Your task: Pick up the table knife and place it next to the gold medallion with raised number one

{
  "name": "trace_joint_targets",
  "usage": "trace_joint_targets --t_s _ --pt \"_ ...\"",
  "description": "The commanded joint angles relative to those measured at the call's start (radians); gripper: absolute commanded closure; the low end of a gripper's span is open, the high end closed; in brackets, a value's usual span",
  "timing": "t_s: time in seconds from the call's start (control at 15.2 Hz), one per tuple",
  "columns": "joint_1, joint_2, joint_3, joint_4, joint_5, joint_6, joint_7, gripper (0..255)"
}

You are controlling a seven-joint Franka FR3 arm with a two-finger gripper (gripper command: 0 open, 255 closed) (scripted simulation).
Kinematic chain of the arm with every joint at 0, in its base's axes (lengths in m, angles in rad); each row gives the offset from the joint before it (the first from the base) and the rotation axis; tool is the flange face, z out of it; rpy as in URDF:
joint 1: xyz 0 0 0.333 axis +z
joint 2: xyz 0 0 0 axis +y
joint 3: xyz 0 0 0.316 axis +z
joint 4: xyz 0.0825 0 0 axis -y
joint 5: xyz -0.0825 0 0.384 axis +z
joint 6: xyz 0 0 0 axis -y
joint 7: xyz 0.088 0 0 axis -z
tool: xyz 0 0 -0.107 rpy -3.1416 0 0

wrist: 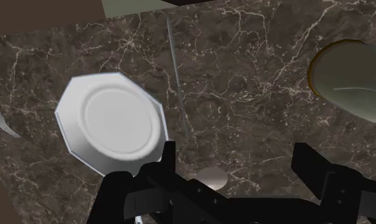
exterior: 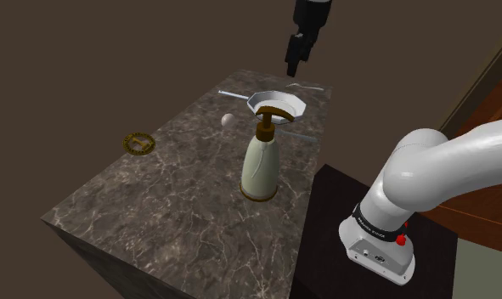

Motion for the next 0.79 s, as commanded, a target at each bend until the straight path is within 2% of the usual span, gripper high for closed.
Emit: trace_joint_targets --t_s 0.0,0.73 --pt "0.000 0.000 0.000 0.000 0.000 0.000 0.000 0" --pt "-0.014 0.138 -0.173 -0.207 -0.020 0.256 -0.200 0"
